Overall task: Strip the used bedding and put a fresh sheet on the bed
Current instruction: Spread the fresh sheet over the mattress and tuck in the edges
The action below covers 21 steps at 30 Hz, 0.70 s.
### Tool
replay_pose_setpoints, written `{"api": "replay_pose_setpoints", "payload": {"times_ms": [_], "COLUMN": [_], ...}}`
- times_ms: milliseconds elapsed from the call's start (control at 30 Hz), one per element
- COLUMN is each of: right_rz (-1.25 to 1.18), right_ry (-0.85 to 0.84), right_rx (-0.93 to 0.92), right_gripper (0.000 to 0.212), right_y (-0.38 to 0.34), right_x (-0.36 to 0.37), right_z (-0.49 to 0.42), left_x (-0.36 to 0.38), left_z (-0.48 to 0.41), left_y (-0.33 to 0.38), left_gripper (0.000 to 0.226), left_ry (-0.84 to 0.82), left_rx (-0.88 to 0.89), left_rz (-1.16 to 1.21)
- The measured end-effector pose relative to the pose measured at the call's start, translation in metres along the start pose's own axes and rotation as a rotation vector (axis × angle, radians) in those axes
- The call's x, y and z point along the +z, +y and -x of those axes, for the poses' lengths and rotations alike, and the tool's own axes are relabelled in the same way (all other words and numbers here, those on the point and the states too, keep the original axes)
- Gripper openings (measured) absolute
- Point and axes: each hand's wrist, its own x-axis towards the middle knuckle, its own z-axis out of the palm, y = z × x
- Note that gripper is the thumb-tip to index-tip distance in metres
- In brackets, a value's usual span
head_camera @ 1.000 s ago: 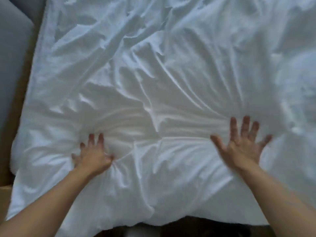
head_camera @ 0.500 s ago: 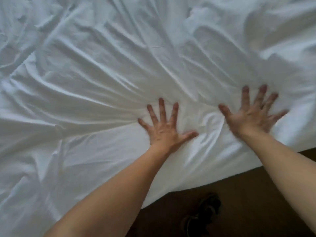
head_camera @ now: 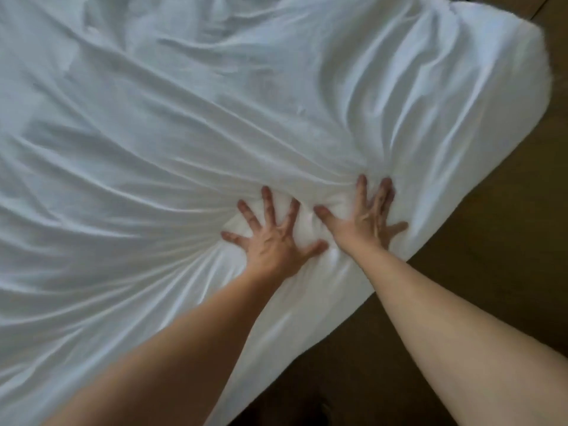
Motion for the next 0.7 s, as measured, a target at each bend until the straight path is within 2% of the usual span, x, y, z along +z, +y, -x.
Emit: {"api": "replay_pose_setpoints", "payload": {"times_ms": [67,167,233,300,367,433,533,567,633,667,700], "right_rz": [-0.091,-0.242,-0.274,-0.212,-0.164,-0.176,-0.296,-0.397,-0.624,-0.785,-0.997], "right_ry": [0.013,-0.058,-0.046,0.168,0.459,0.657,0.820,0.850,0.800,0.639,0.400], "right_rx": [0.100,0.233,0.302,0.364,0.395,0.308,0.046,0.044,0.268,0.474,0.636], "right_gripper": [0.122,0.130,0.128,0.115,0.081,0.061,0.062,0.064,0.069,0.070,0.071], "right_y": [0.017,0.045,0.046,0.036,0.036,0.052,0.096,0.109,0.133,0.143,0.153], "right_x": [-0.024,-0.065,-0.080,-0.086,-0.101,-0.123,-0.165,-0.182,-0.218,-0.237,-0.251], "right_z": [-0.027,-0.077,-0.103,-0.120,-0.134,-0.150,-0.184,-0.204,-0.262,-0.290,-0.317], "left_x": [-0.003,-0.012,-0.022,-0.035,-0.049,-0.059,-0.068,-0.073,-0.085,-0.092,-0.099], "left_z": [-0.024,-0.066,-0.096,-0.129,-0.161,-0.189,-0.219,-0.226,-0.240,-0.247,-0.254], "left_y": [0.032,0.077,0.109,0.148,0.183,0.211,0.243,0.253,0.268,0.271,0.273], "left_gripper": [0.106,0.096,0.093,0.094,0.093,0.092,0.097,0.100,0.105,0.104,0.096], "left_ry": [0.023,0.060,0.081,0.093,0.093,0.089,0.092,0.109,0.169,0.214,0.246], "left_rx": [0.046,0.122,0.154,0.184,0.219,0.271,0.304,0.320,0.387,0.440,0.496], "left_rz": [-0.005,-0.036,-0.045,-0.038,-0.036,-0.062,-0.135,-0.151,-0.146,-0.119,-0.061]}}
